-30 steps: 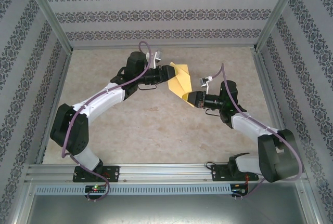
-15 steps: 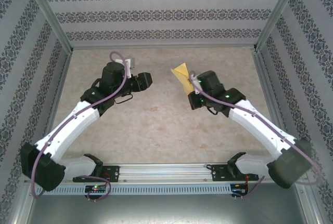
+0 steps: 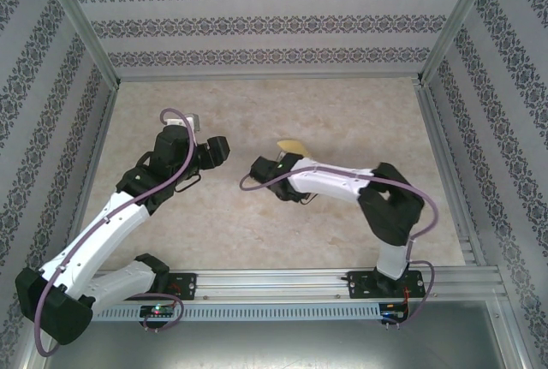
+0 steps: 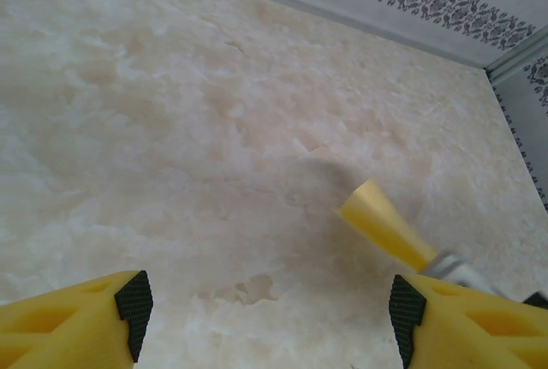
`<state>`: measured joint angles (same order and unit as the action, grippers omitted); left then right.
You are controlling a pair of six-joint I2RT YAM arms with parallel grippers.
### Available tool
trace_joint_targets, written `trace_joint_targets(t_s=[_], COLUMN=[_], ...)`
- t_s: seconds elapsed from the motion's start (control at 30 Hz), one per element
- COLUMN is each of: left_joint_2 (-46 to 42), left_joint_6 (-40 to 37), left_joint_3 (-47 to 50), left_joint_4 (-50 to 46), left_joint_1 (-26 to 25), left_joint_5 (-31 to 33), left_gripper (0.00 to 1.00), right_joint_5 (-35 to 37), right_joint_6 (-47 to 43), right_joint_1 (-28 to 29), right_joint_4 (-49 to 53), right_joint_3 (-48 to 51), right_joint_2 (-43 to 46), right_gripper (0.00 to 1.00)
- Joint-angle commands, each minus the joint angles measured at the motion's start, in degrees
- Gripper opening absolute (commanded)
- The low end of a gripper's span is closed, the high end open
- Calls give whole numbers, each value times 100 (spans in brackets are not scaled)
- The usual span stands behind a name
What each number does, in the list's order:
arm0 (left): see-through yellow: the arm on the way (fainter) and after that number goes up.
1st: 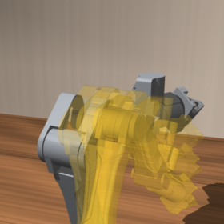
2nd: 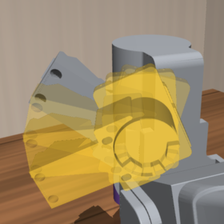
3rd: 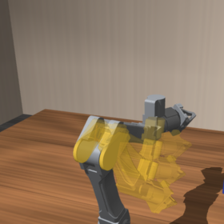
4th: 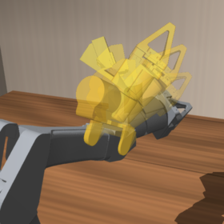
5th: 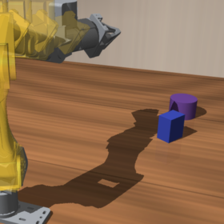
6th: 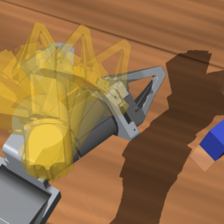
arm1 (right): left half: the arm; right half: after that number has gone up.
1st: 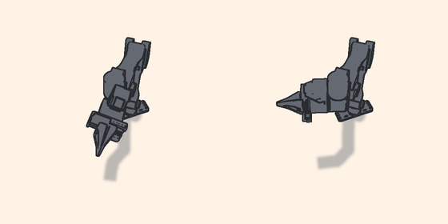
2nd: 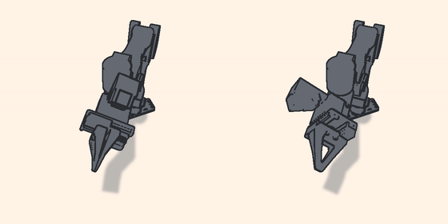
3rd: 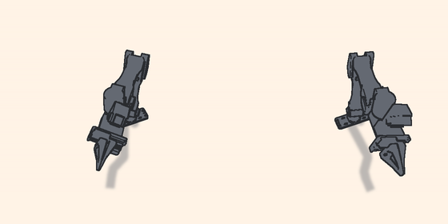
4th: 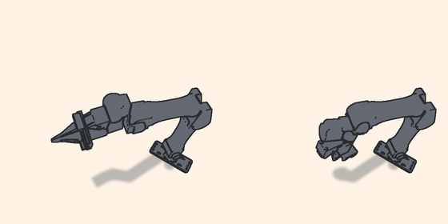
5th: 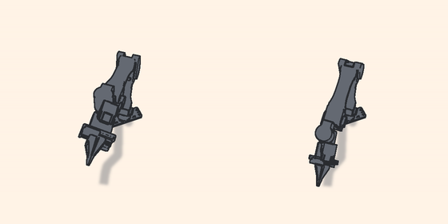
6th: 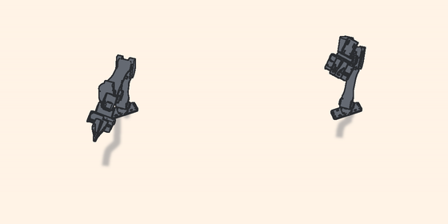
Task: Fold a paper plane with a square sheet of paper (fold left side to right side)
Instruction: Turn over the paper at the center of the table.
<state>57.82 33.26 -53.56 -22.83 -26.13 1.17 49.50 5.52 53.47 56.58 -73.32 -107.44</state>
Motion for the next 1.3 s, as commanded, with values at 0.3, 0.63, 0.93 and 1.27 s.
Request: trace_joint_targets(t_s=[0.3,0.63,0.93,1.27], left_joint_2=[-81,385,1744,3890], left_joint_6=[117,698,1156,1595], left_joint_3=[64,175,357,-216], left_joint_4=[-216,241,1726,3093], left_joint_1=[45,53,-44,-699], left_joint_5=[225,-506,-2173,-3065], left_gripper=[78,79,77,75], right_joint_5=[-740,-3634,-5408,-7736], right_joint_6=[-365,-605,-73,1803], right_joint_1=[618,669,-853,-3199], right_joint_4=[185,-396,-1983,-4859], right_joint_3=[94,897,1927,3495], right_joint_2=[-479,1448,3578,4692], right_gripper=[40,91,98,98])
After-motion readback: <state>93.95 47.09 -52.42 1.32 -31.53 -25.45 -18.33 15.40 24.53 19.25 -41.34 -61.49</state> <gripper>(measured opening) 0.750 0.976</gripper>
